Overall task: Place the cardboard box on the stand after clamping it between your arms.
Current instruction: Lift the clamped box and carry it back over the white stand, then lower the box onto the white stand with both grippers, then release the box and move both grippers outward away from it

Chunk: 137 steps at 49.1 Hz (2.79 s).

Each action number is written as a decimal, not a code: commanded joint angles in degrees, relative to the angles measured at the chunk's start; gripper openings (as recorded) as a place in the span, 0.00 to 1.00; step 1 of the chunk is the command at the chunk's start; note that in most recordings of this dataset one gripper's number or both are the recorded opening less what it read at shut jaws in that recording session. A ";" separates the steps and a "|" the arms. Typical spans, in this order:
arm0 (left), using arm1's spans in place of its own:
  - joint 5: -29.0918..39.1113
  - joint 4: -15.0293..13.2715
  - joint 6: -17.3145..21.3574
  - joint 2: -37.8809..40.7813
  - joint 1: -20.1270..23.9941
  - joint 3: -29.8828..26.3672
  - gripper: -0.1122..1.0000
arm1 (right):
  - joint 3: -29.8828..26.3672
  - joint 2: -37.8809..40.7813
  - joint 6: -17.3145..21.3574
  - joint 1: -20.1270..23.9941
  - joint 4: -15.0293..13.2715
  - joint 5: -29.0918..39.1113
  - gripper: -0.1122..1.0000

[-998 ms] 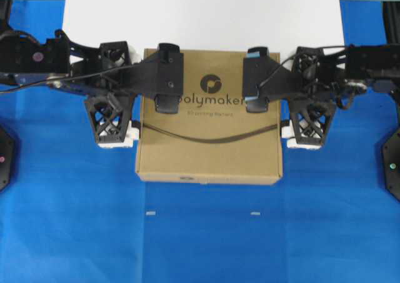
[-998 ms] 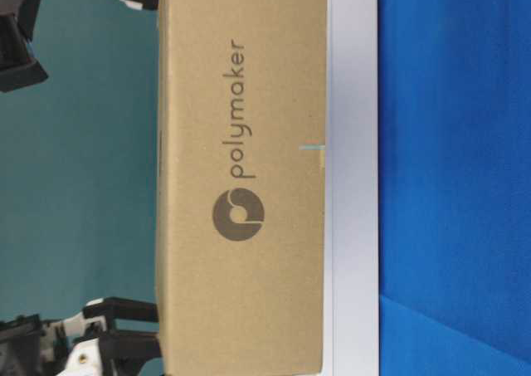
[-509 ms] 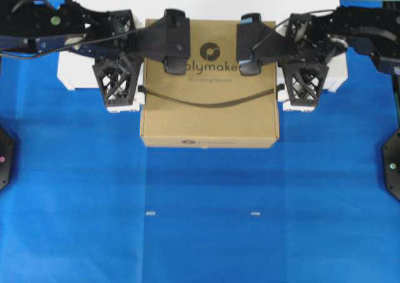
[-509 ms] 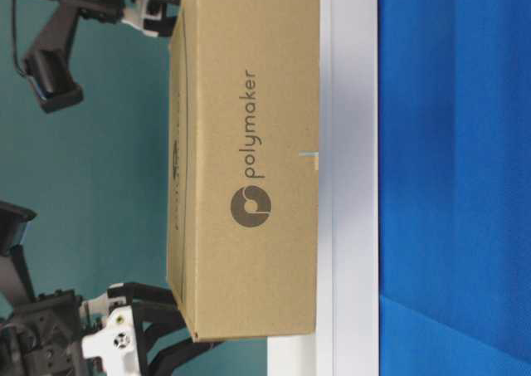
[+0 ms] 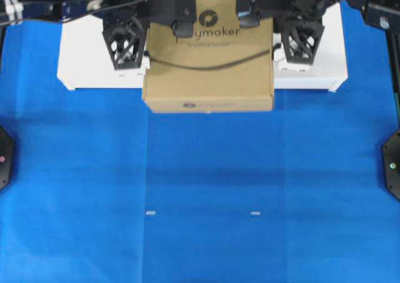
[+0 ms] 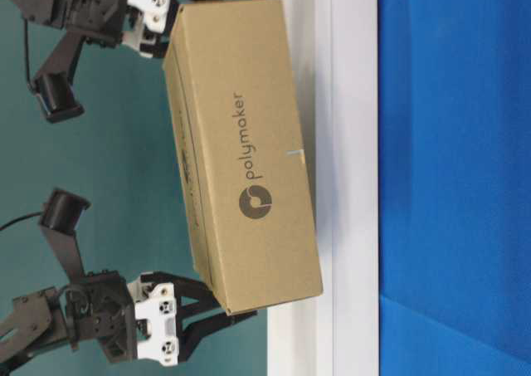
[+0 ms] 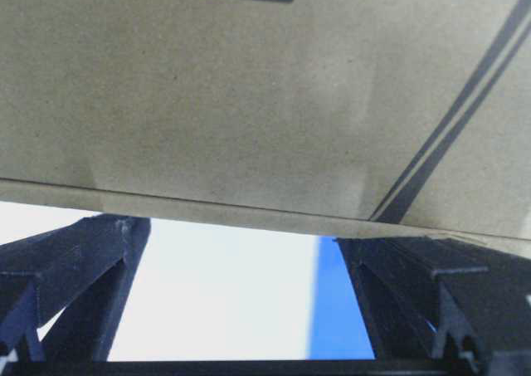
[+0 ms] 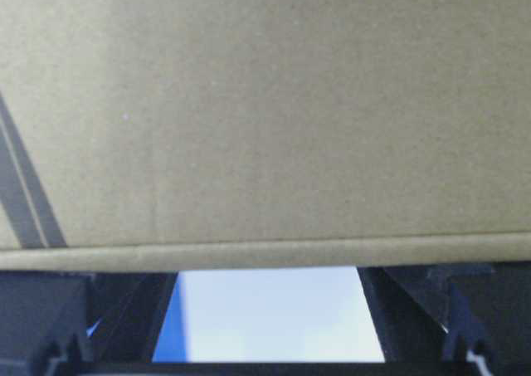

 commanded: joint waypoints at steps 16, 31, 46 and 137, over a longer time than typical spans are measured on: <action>-4.57 -0.88 -0.70 2.90 2.29 -14.68 0.88 | -9.14 5.01 -6.59 -2.81 8.26 -4.48 1.00; -4.31 -0.88 -0.70 3.87 4.57 -15.21 0.88 | -12.22 8.61 -11.60 -5.89 10.55 -3.78 1.00; -4.39 -0.88 -0.70 5.10 4.92 -15.21 0.88 | -14.33 10.46 -13.45 -6.94 10.81 -2.46 1.00; -11.34 -0.88 3.87 -3.69 12.04 4.57 0.89 | 0.35 4.13 -16.44 -17.40 8.88 -5.80 1.00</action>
